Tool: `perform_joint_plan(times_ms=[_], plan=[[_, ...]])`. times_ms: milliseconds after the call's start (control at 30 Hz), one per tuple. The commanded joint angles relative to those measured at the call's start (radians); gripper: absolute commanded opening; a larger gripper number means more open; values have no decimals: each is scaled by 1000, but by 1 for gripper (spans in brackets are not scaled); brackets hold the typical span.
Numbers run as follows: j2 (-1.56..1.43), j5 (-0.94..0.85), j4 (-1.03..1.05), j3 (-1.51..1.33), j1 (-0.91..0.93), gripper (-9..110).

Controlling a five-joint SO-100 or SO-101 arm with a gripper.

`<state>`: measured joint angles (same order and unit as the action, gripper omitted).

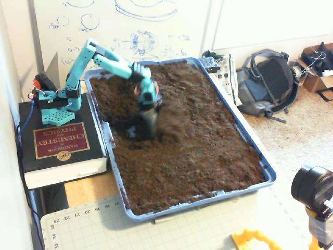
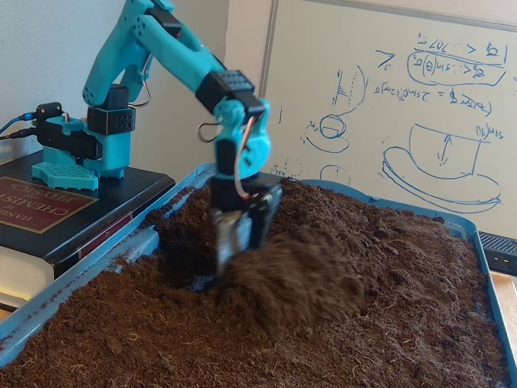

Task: Build a berm.

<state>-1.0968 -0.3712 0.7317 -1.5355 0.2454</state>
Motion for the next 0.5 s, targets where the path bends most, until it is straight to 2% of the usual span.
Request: perform_joint_plan(times_ms=[0,467], plan=[[-91,12,-43,166,-66,0],[-229,15,-41,167,-140,0]])
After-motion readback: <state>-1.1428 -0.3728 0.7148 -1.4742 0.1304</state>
